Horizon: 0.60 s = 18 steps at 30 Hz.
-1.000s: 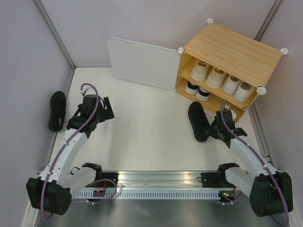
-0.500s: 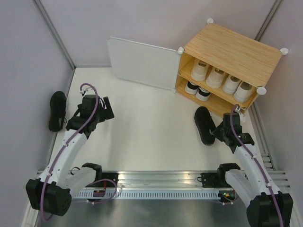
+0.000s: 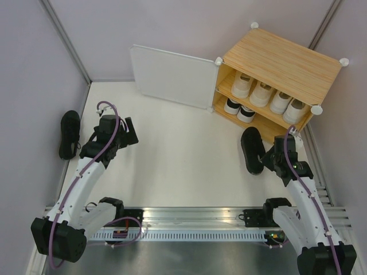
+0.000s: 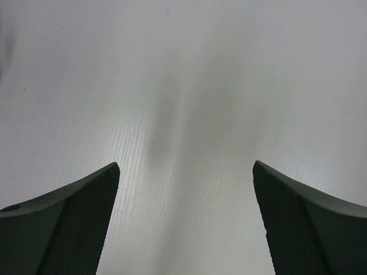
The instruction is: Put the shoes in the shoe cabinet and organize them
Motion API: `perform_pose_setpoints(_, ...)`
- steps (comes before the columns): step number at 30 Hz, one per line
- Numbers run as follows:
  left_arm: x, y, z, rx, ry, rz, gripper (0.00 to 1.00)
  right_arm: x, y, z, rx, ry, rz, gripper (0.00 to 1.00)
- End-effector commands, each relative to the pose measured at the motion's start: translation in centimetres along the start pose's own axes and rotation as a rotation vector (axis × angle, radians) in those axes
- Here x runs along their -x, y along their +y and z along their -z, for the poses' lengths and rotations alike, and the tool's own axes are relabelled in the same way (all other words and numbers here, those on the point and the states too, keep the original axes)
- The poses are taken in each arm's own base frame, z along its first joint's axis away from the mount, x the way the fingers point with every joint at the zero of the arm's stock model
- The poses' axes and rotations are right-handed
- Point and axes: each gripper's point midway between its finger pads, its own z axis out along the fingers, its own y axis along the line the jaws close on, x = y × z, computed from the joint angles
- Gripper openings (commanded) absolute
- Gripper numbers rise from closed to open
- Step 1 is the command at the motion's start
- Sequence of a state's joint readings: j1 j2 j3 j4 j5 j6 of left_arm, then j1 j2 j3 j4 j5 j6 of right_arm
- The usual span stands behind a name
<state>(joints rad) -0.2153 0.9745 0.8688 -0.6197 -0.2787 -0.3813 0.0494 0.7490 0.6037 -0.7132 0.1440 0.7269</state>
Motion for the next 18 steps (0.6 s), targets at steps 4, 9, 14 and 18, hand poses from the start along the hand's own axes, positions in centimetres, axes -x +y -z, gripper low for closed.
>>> perform_pose_setpoints(4, 0.9, -0.4, 0.4, -0.028, -0.028, -0.005, 1.0, -1.8, 0.4, -1.5, 0.064, 0.031, -0.028, 0.01)
perform_pose_setpoints(9, 0.7, -0.4, 0.3, -0.027, -0.021, -0.007, 1.0, -4.2, -0.4, -2.3, 0.068, 0.111, -0.004, 0.16)
perform_pose_setpoints(14, 0.7, -0.3, 0.2, -0.019, -0.019, -0.007, 1.0, -3.5, 0.1, -1.4, 0.09, 0.086, 0.002, 0.67)
perform_pose_setpoints(18, 0.6, -0.3, 0.2, -0.019, -0.019, -0.008, 1.0, -3.2, 0.1, -1.2, 0.085, 0.078, -0.001, 0.71)
